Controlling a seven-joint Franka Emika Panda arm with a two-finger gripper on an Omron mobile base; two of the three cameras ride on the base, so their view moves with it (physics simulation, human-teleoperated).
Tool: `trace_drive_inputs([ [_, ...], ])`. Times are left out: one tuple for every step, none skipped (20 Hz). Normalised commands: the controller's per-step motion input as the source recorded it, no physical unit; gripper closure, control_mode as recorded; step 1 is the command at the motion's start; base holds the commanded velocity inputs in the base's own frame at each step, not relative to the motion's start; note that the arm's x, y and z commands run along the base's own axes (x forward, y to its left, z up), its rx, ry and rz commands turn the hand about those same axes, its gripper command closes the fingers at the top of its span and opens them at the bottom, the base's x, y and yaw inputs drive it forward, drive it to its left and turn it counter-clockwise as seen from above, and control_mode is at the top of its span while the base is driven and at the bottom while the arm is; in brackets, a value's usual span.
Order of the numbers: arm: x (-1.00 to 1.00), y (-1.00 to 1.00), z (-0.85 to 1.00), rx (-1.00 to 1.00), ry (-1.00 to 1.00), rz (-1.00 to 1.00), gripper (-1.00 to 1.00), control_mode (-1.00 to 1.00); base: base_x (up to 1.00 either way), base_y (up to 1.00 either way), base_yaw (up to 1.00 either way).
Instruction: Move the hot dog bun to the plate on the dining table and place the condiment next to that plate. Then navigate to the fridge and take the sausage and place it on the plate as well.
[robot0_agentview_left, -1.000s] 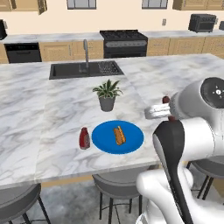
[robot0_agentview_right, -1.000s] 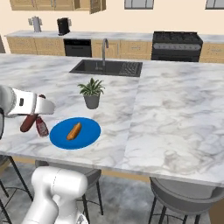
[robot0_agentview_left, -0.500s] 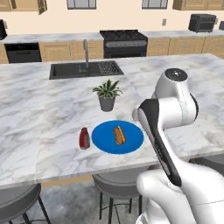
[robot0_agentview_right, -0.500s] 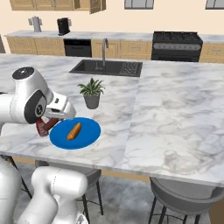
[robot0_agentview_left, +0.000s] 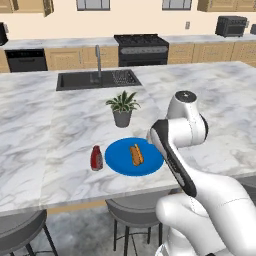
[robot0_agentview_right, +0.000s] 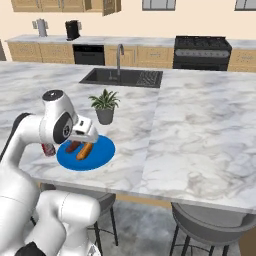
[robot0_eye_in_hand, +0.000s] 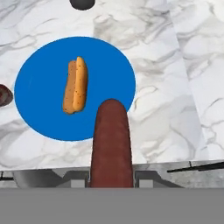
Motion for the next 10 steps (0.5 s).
trace_drive_inputs([
  [0.7,0.0,-0.59,0.0,0.01,0.0,1.0,-1.0,0.0,0.0,0.0],
  [0.78,0.0,-0.62,0.0,0.01,0.0,1.0,-1.0,0.0,0.0,0.0],
  [0.72,0.02,-0.65,0.0,0.04,0.0,1.0,-1.0,0.0,0.0,0.0],
  [0.74,0.06,-0.68,0.0,0.06,0.0,1.0,-1.0,0.0,0.0,0.0],
  [0.7,0.02,-0.66,0.0,0.05,0.0,1.0,-1.0,0.0,0.0,0.0],
  [0.72,0.07,-0.65,0.0,0.1,0.0,1.0,-1.0,0.0,0.0,0.0],
  [0.65,0.06,-0.65,0.0,0.1,0.0,1.0,-1.0,0.0,0.0,0.0],
  [0.62,0.12,-0.67,0.0,0.09,0.0,1.0,-1.0,0.0,0.0,0.0],
  [0.54,0.17,-0.64,0.0,0.04,0.0,1.0,-1.0,0.0,0.0,0.0],
  [0.46,0.15,-0.55,0.0,0.01,0.0,1.0,-1.0,0.0,0.0,0.0],
])
